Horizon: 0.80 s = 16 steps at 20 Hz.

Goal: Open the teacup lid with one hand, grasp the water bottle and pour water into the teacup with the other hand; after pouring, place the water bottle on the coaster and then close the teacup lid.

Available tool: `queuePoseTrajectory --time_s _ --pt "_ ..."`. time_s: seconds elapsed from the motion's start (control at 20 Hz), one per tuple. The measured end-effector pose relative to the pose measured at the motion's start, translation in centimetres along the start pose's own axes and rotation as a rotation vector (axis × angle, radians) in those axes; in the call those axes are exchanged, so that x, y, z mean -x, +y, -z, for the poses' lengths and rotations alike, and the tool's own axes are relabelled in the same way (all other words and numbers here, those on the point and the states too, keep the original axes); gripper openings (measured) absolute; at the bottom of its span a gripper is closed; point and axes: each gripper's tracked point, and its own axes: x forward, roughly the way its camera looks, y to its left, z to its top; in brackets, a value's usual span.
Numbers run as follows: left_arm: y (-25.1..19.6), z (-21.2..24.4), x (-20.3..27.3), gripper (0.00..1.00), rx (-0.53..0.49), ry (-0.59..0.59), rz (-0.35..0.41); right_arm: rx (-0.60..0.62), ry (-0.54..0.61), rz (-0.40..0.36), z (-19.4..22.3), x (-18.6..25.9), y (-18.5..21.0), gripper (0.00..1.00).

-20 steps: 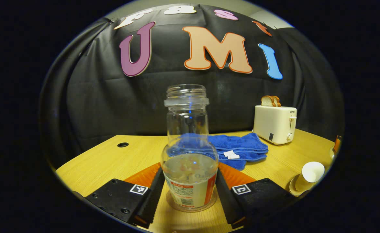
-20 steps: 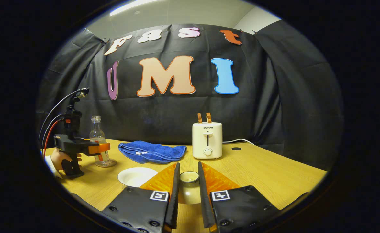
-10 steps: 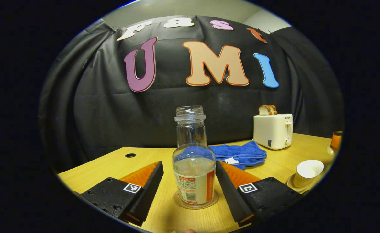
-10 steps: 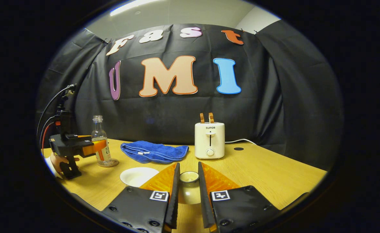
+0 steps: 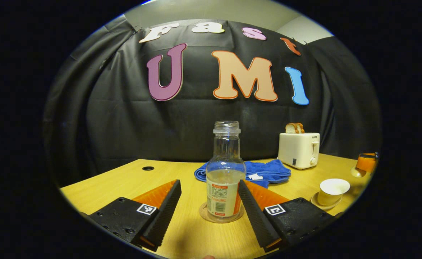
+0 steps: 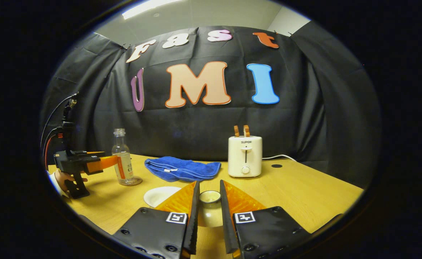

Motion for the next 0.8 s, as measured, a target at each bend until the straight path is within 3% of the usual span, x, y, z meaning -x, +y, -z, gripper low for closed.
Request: queuePoseTrajectory --time_s 0.25,0.4,0.8 --pt "1.2 0.1 0.9 0.93 -0.004 0.005 -0.061 -0.004 0.008 -0.108 0.2 -2.3 3.6 0.34" --pt "0.9 0.0 1.6 0.93 -0.004 0.002 -0.057 -0.005 0.013 -0.156 0.4 -3.4 5.5 0.34" --pt "0.8 0.0 1.8 0.93 -0.004 0.003 -0.051 0.0 0.092 -0.171 1.7 -4.8 6.9 0.34"
